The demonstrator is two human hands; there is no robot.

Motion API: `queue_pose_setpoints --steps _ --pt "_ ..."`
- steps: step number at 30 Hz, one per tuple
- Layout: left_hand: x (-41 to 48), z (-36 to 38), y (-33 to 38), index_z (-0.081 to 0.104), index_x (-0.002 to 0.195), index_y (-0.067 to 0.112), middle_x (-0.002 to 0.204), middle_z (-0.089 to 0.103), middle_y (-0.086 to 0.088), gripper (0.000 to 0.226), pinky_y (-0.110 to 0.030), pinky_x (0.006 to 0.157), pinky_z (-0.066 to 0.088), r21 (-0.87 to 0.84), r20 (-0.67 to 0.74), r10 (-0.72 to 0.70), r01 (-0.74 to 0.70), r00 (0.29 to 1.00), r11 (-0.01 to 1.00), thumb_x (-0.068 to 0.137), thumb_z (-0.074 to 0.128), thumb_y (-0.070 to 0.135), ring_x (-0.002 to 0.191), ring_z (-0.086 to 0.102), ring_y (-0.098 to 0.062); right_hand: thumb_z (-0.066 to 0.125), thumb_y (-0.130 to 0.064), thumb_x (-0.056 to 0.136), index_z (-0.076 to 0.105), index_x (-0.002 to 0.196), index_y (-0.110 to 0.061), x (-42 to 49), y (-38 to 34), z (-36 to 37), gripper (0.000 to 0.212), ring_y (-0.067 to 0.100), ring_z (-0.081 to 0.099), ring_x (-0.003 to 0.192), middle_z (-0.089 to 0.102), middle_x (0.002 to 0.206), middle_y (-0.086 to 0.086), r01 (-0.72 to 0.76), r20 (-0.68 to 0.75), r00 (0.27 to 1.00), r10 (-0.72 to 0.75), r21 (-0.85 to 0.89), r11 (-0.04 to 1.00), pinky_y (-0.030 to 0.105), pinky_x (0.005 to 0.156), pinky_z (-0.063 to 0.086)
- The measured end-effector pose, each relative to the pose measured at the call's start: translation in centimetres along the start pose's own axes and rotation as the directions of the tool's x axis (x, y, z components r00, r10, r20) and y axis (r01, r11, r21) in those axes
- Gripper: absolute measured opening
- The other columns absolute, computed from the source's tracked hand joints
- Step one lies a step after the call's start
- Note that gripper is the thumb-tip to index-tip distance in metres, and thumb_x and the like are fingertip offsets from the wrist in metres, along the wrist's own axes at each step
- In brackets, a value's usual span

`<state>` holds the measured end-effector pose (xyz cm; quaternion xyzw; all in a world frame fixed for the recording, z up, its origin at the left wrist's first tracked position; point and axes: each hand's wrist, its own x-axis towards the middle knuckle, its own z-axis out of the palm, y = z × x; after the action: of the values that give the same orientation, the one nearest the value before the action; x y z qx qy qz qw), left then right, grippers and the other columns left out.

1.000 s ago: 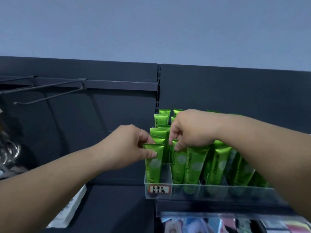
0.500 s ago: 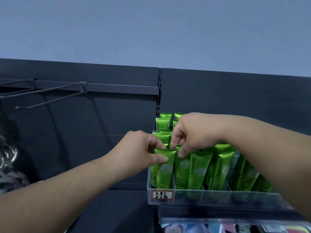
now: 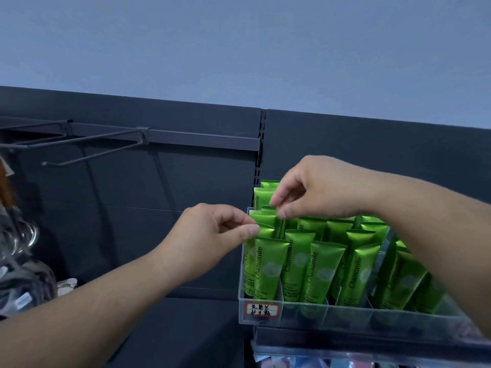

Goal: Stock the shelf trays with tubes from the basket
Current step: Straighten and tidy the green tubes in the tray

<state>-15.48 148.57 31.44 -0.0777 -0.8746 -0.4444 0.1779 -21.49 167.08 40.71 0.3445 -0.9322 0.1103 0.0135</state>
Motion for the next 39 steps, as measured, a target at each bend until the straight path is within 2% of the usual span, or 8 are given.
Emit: queue_pose_setpoints --steps 3,6,8,14,18,23,28,39 --pt "-0.5 -0.7 -2.2 0.065 0.11 0.037 0.101 0.069 0.021 0.056 -0.003 0.075 0.045 -0.034 -0.006 -0.057 0.057 0.998 0.998 0.058 0.069 0.059 0.092 0.061 0.011 0.072 -0.038 0.081 0.073 0.094 -0.036 0.4 -0.3 0.0 0.013 -0.016 0.06 0.082 0.067 0.081 -0.028 0.052 -0.117 0.992 -0.05 0.017 0.999 0.005 0.076 0.043" --pt "-1.2 -0.3 -4.8 0.031 0.144 0.037 0.145 0.036 0.02 0.108 -0.015 0.105 0.032 0.19 0.221 -0.169 0.127 0.961 0.973 0.048 0.07 0.068 0.131 0.036 0.003 0.068 -0.039 0.085 0.07 0.102 -0.038 1.3 -0.8 0.5 0.017 -0.012 0.059 0.087 0.069 0.097 -0.023 0.082 -0.133 0.988 -0.083 -0.014 0.997 0.002 0.074 0.04" --pt "-1.3 0.4 -5.9 0.014 0.15 0.033 0.156 0.015 0.015 0.121 -0.021 0.113 0.021 0.268 0.348 -0.214 0.122 0.913 0.956 0.052 0.076 0.065 0.142 0.018 -0.004 0.065 -0.041 0.087 0.065 0.112 -0.04 1.8 -1.4 0.9 0.025 -0.009 0.056 0.093 0.065 0.11 -0.024 0.089 -0.065 0.993 -0.094 -0.077 0.993 0.009 0.075 0.039" --pt "-1.0 2.5 -7.0 0.013 0.152 0.028 0.157 0.019 0.011 0.119 -0.02 0.112 0.023 0.274 0.475 -0.214 0.088 0.854 0.958 0.06 0.084 0.052 0.142 0.022 -0.007 0.058 -0.044 0.091 0.053 0.13 -0.039 3.0 -2.4 2.1 0.04 0.002 0.052 0.117 0.054 0.133 -0.022 0.109 0.083 0.992 -0.093 -0.216 0.97 0.017 0.087 0.033" --pt "-0.6 3.1 -7.6 0.019 0.151 0.029 0.155 0.026 0.012 0.115 -0.019 0.11 0.026 0.241 0.443 -0.195 0.093 0.875 0.966 0.059 0.085 0.051 0.14 0.027 -0.007 0.058 -0.044 0.091 0.054 0.13 -0.04 2.9 -2.3 2.2 0.039 0.001 0.052 0.115 0.054 0.132 -0.023 0.107 0.058 0.994 -0.097 -0.216 0.971 0.016 0.086 0.031" --pt "-0.2 3.2 -8.2 0.02 0.151 0.03 0.154 0.027 0.014 0.118 -0.019 0.11 0.026 0.207 0.441 -0.177 0.092 0.88 0.974 0.055 0.086 0.052 0.139 0.027 -0.005 0.057 -0.042 0.092 0.056 0.127 -0.04 2.6 -1.5 2.0 0.035 -0.005 0.046 0.097 0.057 0.129 -0.023 0.097 0.004 0.995 -0.098 -0.198 0.975 0.015 0.084 0.029" --pt "0.3 3.1 -8.1 0.019 0.15 0.031 0.153 0.026 0.017 0.117 -0.018 0.11 0.024 0.183 0.473 -0.17 0.092 0.865 0.979 0.057 0.087 0.048 0.139 0.026 -0.004 0.058 -0.041 0.092 0.057 0.126 -0.039 2.2 -0.8 1.8 0.034 -0.002 0.052 0.112 0.058 0.128 -0.02 0.083 -0.037 0.995 -0.09 -0.171 0.982 0.015 0.09 0.032" --pt "0.7 3.0 -8.2 0.018 0.151 0.031 0.154 0.023 0.019 0.119 -0.02 0.113 0.023 0.2 0.507 -0.157 0.061 0.847 0.978 0.056 0.086 0.051 0.14 0.023 -0.001 0.056 -0.042 0.093 0.056 0.128 -0.038 1.9 -0.3 1.9 0.036 -0.003 0.051 0.109 0.057 0.129 -0.021 0.073 0.018 0.997 -0.071 -0.165 0.984 0.014 0.085 0.029"
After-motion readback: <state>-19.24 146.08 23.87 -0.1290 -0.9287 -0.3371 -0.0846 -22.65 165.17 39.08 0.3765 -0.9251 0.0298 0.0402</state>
